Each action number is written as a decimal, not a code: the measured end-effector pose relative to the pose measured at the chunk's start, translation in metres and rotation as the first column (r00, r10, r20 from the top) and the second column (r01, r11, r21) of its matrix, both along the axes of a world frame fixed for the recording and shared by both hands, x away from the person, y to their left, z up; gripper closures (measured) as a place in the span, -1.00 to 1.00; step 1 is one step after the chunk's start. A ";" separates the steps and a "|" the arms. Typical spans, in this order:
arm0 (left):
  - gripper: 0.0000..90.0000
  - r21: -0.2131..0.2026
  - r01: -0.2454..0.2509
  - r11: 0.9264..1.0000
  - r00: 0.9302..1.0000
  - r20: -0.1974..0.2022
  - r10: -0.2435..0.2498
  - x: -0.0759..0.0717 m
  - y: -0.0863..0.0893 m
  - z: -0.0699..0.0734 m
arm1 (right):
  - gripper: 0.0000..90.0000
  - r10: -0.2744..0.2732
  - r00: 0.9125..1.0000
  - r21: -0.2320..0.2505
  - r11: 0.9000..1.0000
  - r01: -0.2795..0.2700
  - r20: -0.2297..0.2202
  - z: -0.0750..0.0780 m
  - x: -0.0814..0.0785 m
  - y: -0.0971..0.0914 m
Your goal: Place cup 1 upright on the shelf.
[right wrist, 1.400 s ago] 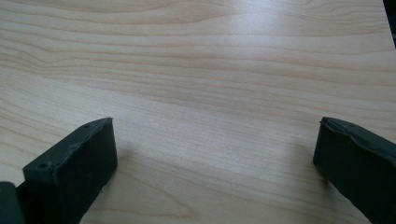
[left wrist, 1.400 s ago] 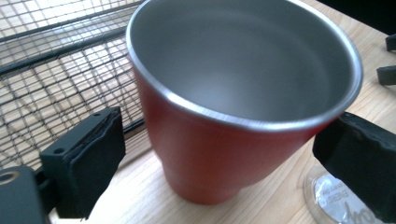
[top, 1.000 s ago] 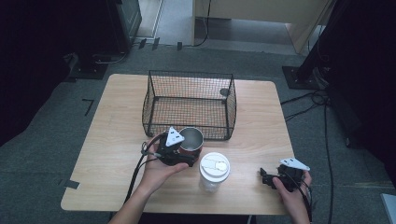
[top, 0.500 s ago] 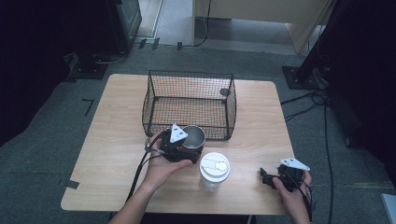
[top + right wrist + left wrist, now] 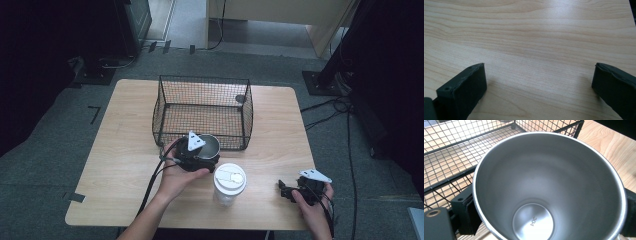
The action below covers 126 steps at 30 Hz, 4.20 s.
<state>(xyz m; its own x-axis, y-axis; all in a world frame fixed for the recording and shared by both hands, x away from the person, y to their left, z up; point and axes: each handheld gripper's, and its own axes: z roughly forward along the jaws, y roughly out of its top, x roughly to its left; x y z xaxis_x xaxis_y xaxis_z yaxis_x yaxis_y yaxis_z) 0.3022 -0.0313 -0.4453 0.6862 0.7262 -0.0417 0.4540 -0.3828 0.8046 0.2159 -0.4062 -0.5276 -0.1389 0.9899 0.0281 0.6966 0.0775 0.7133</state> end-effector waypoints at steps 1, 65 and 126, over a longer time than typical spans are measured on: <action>-0.84 0.001 -0.002 1.000 1.000 0.005 0.002 -0.001 0.000 0.000 | -1.00 0.000 1.000 0.000 1.000 0.000 0.000 0.000 0.000 0.000; -0.82 -0.328 -0.132 0.935 0.830 0.479 0.285 -0.010 0.048 0.086 | -1.00 -0.001 1.000 0.001 1.000 0.001 0.000 0.000 0.000 0.000; -0.83 0.073 -0.430 0.900 0.903 0.033 0.429 0.133 0.014 0.021 | -1.00 0.000 1.000 0.001 1.000 0.000 0.000 0.000 0.000 0.000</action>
<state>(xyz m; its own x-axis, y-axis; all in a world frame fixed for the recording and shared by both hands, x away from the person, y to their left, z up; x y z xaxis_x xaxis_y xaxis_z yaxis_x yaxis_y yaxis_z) 0.4350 -0.0172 -0.4238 0.3074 0.9510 0.0335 0.5758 -0.2139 0.7891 0.2159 -0.4062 -0.5277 -0.1389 0.9899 0.0286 0.6965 0.0771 0.7134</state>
